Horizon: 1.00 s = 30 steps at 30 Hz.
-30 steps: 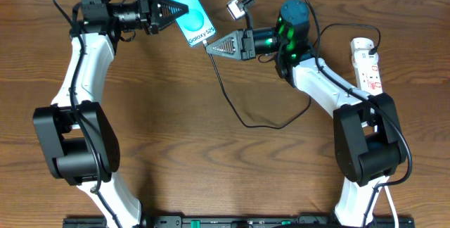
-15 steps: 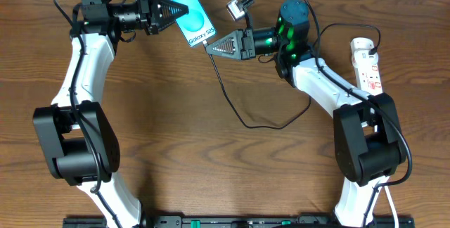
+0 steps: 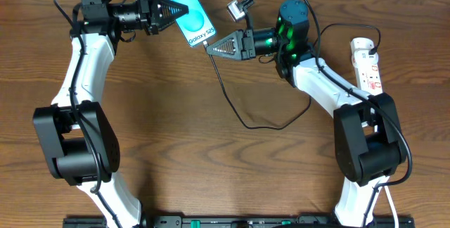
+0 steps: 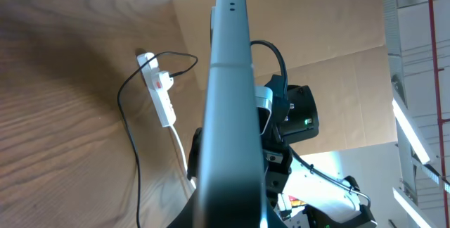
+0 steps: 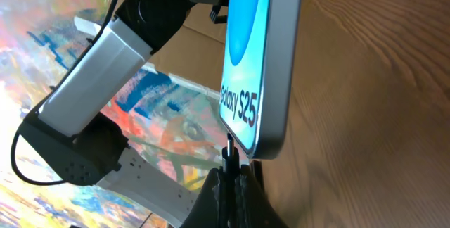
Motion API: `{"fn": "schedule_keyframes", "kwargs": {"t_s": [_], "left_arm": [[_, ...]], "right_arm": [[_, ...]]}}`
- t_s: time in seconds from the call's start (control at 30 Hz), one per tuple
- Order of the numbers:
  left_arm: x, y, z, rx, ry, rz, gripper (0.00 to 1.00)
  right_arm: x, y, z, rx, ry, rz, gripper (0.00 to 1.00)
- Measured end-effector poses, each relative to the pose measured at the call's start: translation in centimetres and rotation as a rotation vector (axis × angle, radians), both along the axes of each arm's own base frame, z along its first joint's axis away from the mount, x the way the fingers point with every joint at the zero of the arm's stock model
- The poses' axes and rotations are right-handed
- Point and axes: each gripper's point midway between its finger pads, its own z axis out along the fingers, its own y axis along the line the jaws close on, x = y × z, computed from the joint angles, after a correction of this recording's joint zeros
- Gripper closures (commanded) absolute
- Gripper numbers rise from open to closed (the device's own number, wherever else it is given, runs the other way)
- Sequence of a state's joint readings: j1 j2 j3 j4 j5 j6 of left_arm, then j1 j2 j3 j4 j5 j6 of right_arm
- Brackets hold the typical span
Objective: Plug charger to phone and switch on socket
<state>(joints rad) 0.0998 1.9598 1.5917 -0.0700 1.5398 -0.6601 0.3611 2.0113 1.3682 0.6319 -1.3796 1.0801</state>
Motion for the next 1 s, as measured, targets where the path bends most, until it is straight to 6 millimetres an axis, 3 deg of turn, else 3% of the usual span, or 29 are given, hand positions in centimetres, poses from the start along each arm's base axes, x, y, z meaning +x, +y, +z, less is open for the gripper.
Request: {"fn": "schedule_keyframes", "kwargs": {"t_s": [1.0], "left_arm": [[0.2, 0.04, 0.35, -0.001, -0.014, 0.002, 0.93]], "right_arm": [[0.67, -0.54, -0.07, -0.001, -0.003, -0.026, 0.99]]}}
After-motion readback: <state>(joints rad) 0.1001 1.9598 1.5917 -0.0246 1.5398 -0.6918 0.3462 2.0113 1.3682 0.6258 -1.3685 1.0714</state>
